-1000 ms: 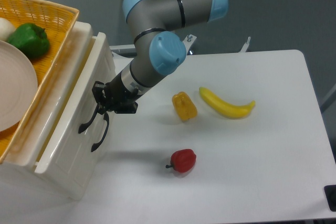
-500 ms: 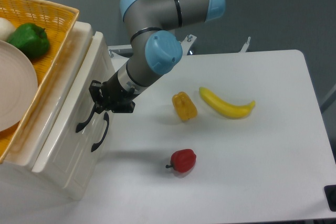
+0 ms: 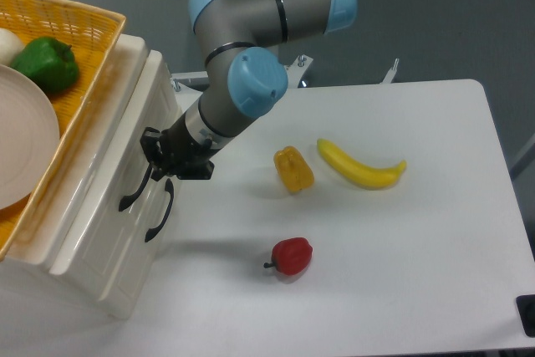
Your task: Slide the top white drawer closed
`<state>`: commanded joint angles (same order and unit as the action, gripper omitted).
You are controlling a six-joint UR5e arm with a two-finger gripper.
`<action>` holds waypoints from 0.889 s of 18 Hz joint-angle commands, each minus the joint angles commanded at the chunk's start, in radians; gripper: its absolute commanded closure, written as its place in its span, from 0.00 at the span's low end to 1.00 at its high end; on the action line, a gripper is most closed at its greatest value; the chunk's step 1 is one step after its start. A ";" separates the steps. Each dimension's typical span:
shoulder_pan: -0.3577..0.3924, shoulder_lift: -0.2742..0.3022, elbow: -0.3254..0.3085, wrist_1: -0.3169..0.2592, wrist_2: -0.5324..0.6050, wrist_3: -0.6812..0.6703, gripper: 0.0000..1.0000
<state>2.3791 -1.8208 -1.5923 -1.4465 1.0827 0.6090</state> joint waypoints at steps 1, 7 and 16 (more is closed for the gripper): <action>0.023 0.000 0.003 0.002 0.019 0.000 0.67; 0.181 -0.008 0.066 0.021 0.091 0.003 0.16; 0.311 -0.090 0.072 0.267 0.454 0.104 0.00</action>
<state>2.6904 -1.9112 -1.5202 -1.1797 1.5368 0.7127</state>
